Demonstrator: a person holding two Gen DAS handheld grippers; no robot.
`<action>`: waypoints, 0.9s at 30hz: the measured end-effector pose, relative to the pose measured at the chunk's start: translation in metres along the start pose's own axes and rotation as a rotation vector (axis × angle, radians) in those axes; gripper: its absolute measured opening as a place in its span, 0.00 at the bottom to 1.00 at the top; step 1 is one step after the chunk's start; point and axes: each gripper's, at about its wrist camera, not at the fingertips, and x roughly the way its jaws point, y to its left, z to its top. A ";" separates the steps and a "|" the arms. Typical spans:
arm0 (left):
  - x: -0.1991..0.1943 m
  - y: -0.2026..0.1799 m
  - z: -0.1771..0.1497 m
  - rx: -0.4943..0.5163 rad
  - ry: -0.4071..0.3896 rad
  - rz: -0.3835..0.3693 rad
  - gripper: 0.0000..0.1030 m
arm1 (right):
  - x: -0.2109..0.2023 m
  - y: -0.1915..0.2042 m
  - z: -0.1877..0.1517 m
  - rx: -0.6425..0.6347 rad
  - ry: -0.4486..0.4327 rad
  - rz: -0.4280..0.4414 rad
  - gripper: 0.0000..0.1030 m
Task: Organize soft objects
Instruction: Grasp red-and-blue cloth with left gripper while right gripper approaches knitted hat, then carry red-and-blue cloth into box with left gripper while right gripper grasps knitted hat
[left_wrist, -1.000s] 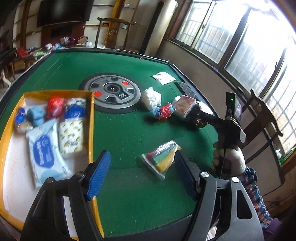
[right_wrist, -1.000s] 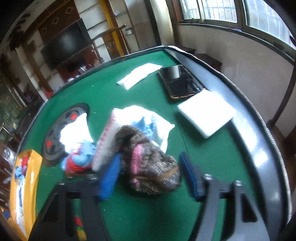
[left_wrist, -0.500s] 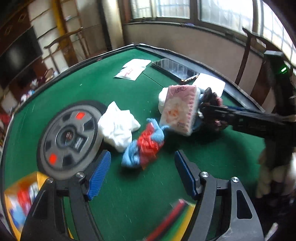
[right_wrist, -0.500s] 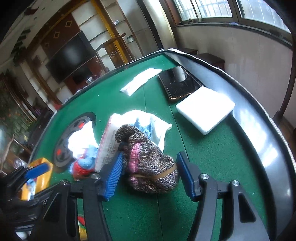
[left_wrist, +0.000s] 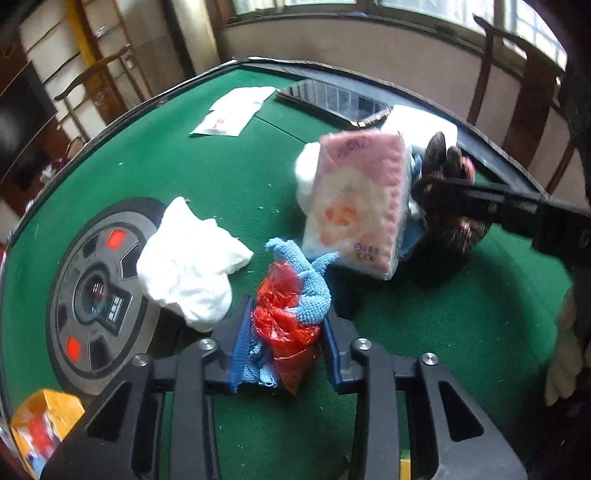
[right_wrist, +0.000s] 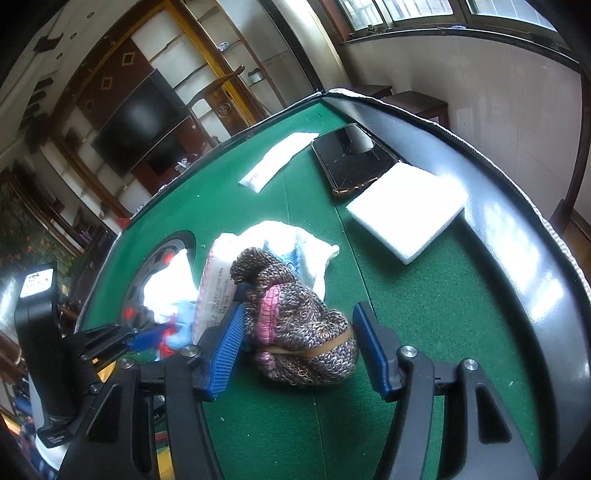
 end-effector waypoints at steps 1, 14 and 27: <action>-0.005 0.003 -0.002 -0.024 -0.008 -0.006 0.30 | 0.000 0.001 0.000 -0.005 0.000 -0.002 0.53; -0.146 0.050 -0.080 -0.294 -0.228 -0.104 0.30 | -0.007 -0.002 0.001 -0.005 -0.035 -0.014 0.49; -0.210 0.172 -0.241 -0.706 -0.230 0.092 0.30 | -0.037 0.004 0.003 -0.029 -0.159 -0.060 0.47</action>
